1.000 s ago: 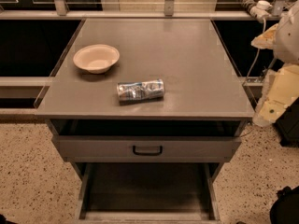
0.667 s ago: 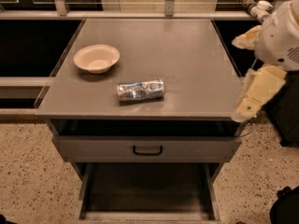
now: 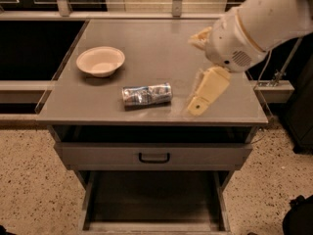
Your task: Place redbull can into middle drawer
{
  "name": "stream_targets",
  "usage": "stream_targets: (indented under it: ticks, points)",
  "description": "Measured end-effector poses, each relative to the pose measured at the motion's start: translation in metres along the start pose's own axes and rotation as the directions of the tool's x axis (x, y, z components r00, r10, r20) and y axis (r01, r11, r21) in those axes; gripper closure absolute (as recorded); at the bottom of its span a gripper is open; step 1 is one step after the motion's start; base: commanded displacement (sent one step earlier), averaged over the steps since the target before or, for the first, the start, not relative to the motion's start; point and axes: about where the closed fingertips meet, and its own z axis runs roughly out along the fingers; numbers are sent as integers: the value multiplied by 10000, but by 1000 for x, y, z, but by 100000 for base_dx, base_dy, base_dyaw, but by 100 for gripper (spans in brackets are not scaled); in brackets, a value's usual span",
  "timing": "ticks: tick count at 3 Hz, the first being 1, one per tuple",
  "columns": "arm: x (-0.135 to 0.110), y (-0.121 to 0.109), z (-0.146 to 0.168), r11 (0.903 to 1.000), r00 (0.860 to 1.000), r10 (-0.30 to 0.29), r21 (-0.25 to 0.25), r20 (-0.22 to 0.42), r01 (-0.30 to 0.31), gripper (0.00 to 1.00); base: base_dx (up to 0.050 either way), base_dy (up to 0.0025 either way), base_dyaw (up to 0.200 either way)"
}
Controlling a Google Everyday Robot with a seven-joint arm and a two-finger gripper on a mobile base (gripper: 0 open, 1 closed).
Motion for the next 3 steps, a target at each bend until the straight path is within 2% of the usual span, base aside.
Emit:
stream_targets:
  ticks: [1,2,3]
  points:
    - [-3,-2,1,10000,10000,-44,73,54,44,0,0,0,0]
    - [1,-8,10,9996,9994,236,124,242,-239,0,0,0,0]
    - [-4,-26,40,9997,9982,246,26,546,-247,0,0,0,0]
